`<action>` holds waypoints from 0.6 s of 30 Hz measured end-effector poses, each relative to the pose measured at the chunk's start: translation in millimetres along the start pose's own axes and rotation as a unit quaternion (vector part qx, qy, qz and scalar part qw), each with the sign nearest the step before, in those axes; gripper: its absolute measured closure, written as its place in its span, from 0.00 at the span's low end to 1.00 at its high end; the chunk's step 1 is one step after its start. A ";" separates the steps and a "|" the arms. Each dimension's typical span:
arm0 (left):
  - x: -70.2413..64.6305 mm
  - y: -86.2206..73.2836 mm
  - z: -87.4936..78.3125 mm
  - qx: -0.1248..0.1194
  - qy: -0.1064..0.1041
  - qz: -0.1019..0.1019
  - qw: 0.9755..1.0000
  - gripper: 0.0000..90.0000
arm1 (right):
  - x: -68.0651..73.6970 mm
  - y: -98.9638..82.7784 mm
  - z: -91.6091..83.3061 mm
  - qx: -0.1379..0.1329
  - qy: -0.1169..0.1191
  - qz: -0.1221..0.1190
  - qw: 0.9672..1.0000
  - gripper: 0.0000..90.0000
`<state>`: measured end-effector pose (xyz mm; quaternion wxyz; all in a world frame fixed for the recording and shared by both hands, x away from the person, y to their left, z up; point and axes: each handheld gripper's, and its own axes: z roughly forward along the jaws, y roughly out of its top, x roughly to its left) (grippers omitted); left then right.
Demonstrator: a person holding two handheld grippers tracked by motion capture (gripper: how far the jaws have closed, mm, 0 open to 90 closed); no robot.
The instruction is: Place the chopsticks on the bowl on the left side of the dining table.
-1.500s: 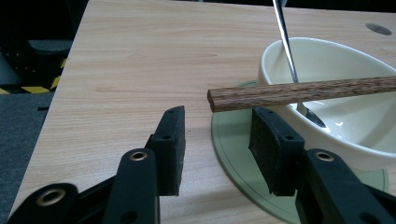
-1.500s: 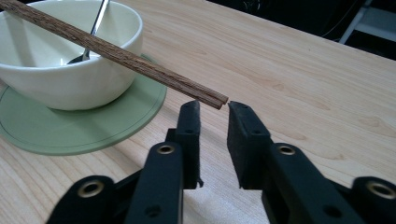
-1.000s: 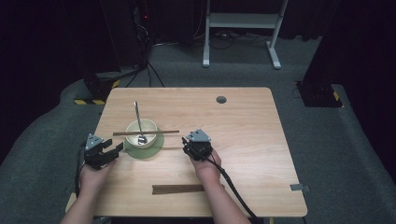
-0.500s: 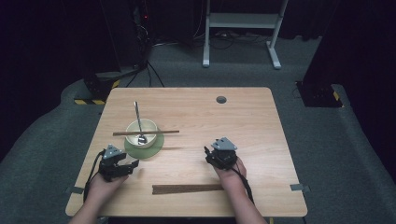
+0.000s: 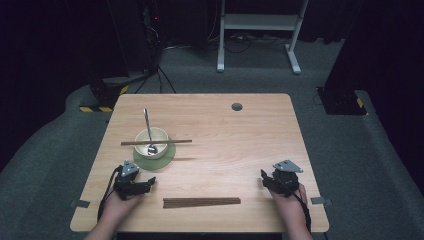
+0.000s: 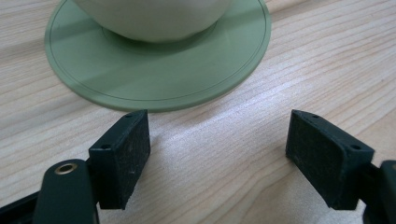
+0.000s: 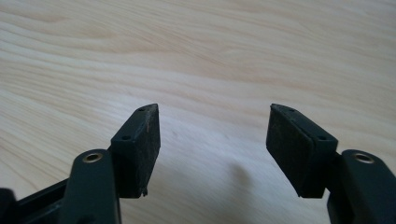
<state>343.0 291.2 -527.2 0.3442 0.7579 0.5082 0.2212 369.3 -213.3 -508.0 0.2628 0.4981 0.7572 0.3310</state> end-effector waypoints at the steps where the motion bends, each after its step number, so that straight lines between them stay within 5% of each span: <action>1: -1.6 -1.5 -0.3 -0.006 0.006 -0.003 1.000 0.25 | -4.4 -4.3 -1.0 0.001 0.001 0.002 1.000 0.38; 5: -5.8 -5.4 -5.5 -0.004 0.015 0.002 1.000 0.24 | -5.4 -11.9 5.9 0.027 0.017 0.017 0.999 0.36; 10: -5.7 -6.7 -6.5 0.000 0.008 -0.008 1.000 0.23 | -8.2 -11.6 7.1 0.027 0.018 0.027 0.999 0.34; 18: -6.5 -3.5 -3.5 0.008 -0.011 0.012 1.000 0.17 | -5.6 -10.2 8.3 0.034 0.017 0.034 0.999 0.29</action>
